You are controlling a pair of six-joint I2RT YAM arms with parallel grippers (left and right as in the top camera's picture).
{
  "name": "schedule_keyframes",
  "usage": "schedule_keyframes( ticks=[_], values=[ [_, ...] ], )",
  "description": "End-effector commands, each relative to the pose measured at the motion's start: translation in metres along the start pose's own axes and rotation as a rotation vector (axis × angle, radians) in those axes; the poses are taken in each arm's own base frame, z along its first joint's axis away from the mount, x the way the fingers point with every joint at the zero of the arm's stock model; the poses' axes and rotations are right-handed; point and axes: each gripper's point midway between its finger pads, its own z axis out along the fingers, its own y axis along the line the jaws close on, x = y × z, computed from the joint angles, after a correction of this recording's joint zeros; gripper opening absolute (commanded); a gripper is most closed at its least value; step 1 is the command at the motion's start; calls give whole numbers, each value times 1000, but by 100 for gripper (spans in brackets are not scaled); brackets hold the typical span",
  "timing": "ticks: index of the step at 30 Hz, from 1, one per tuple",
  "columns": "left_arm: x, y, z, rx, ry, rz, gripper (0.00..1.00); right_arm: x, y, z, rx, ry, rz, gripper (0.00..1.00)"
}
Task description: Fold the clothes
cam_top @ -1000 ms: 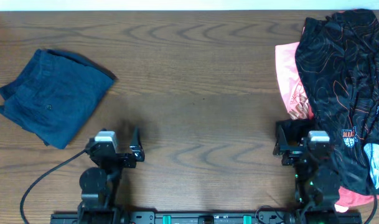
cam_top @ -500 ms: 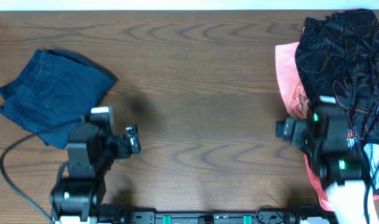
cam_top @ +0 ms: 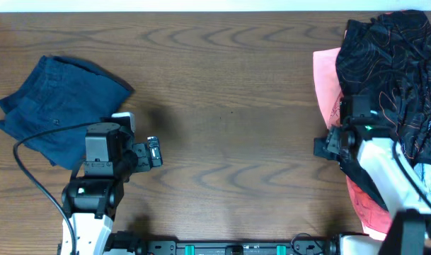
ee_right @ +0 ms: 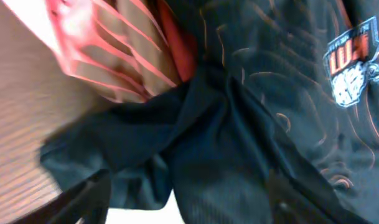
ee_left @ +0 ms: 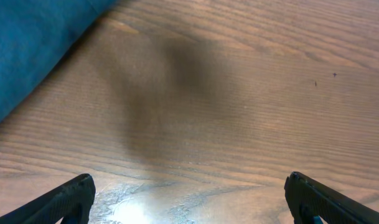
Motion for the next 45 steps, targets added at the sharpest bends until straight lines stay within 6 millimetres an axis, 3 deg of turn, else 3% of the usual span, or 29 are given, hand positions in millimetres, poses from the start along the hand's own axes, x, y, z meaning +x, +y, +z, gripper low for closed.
schedule_keyframes(
  ticks=[1, 5, 6, 9, 12, 15, 18, 21, 24, 28, 35, 39, 40, 41, 45],
  values=[
    [-6, -2, -3, 10, -11, -7, 98, -1, -4, 13, 44, 11, 75, 59],
    [-6, -2, -3, 10, -11, -7, 98, 2, -2, 20, 53, 30, 82, 9],
    [-6, -2, -3, 10, -11, -7, 98, 0, -2, 18, 51, 23, 84, 1],
    [-6, -2, -3, 10, -11, -7, 98, -12, -3, 5, 37, -4, 96, 1],
    [-6, -2, -3, 10, -11, -7, 98, -32, 3, -25, -31, -33, 72, 1],
    [-6, -2, -3, 10, -11, -7, 98, -59, 35, -79, -264, -95, -102, 1],
    [-6, -2, -3, 10, -11, -7, 98, -65, 74, -136, -536, -150, -296, 1],
    [-6, -2, -3, 10, -11, -8, 98, -43, 107, -174, -733, -130, -409, 1],
    [-6, -2, -3, 10, -11, -8, 98, -12, 135, -190, -837, -76, -506, 1],
    [-6, -2, -3, 10, -11, -8, 98, 19, 189, -213, -980, -108, -667, 1],
    [-6, -2, -3, 10, -11, -8, 98, 45, 289, -246, -1102, -278, -759, 1],
    [-6, -2, -3, 11, -11, -8, 98, 38, 325, -242, -1072, -395, -733, 20],
    [-6, -2, -3, 11, -11, -8, 98, 34, 328, -239, -1052, -416, -723, 36],
    [-6, -2, -2, 10, -10, -8, 98, 29, 327, -236, -1026, -430, -708, 55],
    [-3, -15, -3, 83, 6, -9, 98, -12, 294, -215, -840, -462, -544, 80]
  ],
)
